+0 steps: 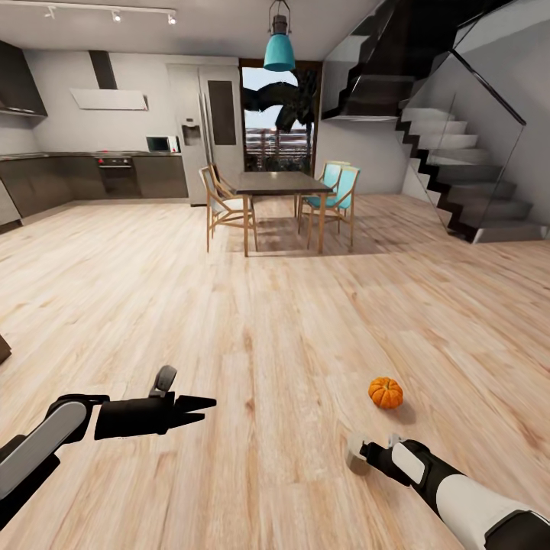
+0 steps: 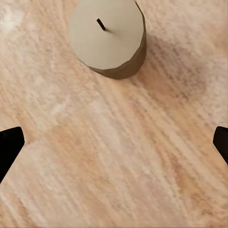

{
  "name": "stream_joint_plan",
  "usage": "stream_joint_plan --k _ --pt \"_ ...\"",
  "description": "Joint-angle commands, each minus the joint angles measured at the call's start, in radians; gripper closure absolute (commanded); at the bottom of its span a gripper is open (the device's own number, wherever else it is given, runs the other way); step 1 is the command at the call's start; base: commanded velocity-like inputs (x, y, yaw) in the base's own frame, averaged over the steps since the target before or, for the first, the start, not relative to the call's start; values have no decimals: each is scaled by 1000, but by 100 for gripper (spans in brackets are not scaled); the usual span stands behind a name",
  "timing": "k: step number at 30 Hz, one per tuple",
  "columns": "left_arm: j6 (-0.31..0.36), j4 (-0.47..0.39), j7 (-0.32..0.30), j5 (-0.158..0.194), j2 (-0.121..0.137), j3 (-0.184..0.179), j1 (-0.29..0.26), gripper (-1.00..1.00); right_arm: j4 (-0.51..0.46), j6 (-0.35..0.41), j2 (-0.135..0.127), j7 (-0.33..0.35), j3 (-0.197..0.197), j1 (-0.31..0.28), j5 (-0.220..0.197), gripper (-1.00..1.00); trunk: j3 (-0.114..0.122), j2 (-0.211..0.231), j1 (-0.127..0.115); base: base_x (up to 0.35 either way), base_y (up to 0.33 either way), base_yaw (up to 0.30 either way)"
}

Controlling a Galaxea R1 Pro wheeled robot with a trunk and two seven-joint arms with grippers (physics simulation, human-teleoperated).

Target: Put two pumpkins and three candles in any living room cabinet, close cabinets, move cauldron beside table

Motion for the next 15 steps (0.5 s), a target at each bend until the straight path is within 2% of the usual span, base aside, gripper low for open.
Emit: stream_joint_plan --k 1,12,15 --pt "0 0 -10 -8 1 -1 -1 -100 -3 4 -1 -8 8 0 -9 -100 -1 0 0 158 0 0" --pt "0 0 -10 -8 1 -6 -1 -100 -3 4 -1 -8 8 0 -10 -100 -1 0 0 190 0 0" --pt "0 -1 -9 -9 1 -6 -1 -100 -3 4 -1 -8 8 0 -9 -100 -1 0 0 163 -121 0"
